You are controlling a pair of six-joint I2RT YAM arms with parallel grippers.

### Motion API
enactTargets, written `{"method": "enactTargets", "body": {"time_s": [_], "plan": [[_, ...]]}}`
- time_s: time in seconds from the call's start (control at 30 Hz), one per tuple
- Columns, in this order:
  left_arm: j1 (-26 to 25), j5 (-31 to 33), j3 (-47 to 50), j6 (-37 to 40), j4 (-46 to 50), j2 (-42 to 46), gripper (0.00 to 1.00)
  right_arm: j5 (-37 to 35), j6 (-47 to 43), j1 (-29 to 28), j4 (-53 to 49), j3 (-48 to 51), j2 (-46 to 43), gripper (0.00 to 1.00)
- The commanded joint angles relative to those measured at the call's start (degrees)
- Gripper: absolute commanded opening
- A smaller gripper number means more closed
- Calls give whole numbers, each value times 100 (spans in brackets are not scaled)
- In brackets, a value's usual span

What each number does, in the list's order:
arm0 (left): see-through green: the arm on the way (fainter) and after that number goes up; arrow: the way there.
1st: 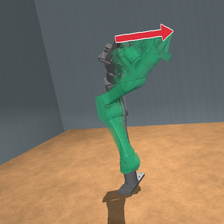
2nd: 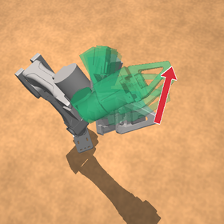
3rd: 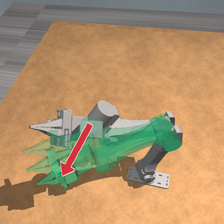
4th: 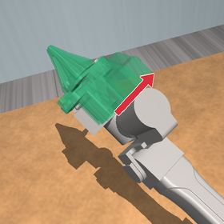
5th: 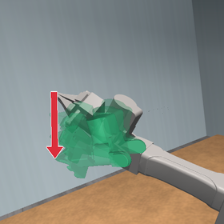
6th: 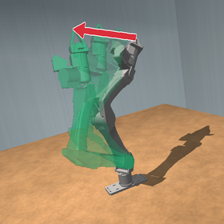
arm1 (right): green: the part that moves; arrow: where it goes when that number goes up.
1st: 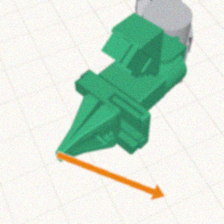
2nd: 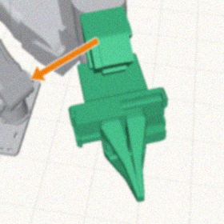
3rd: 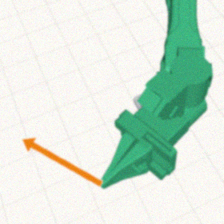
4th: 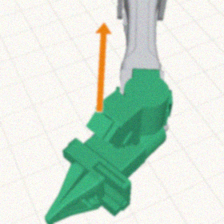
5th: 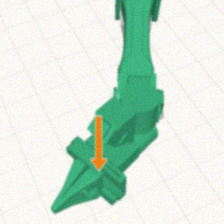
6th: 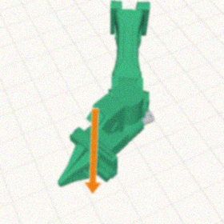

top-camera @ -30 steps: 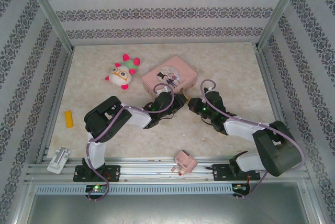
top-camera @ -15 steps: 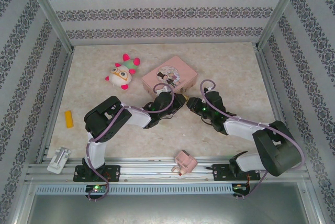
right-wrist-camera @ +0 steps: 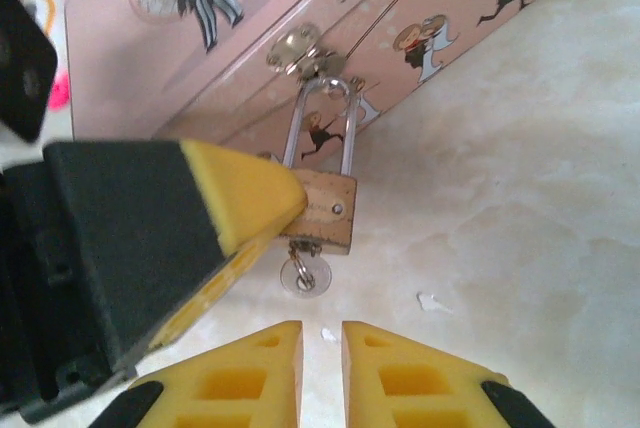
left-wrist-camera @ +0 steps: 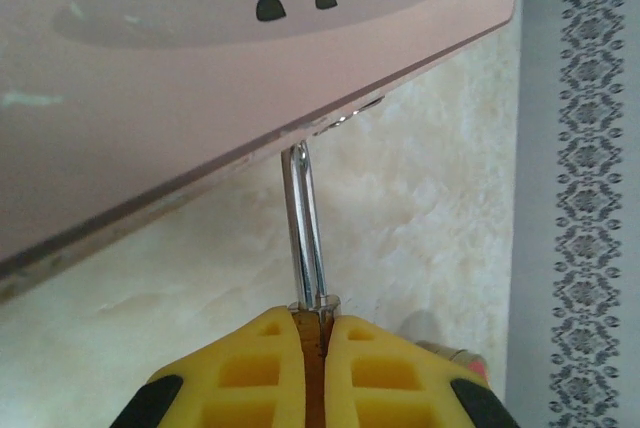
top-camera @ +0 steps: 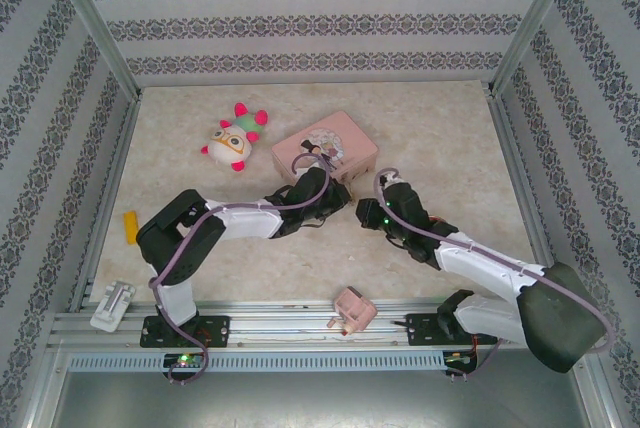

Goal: Unlock the padlock with the key

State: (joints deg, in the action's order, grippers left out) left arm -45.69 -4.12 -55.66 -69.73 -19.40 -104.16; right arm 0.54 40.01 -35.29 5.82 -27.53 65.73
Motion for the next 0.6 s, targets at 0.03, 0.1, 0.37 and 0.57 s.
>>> {"method": "enactTargets", "body": {"time_s": [0.03,0.1,0.37,0.57], "plan": [[16,-11,-178,160,399,221,0,-484,-601,-274,-408,-308,180,17],[16,-66,-149,72,368,199,0,-467,-712,-345,-389,-422,342,17],[51,-181,24,-88,184,241,0,-391,-984,-445,-293,-775,933,17],[111,-310,108,-192,102,249,0,-462,-1086,-444,-275,-815,1072,19]]}}
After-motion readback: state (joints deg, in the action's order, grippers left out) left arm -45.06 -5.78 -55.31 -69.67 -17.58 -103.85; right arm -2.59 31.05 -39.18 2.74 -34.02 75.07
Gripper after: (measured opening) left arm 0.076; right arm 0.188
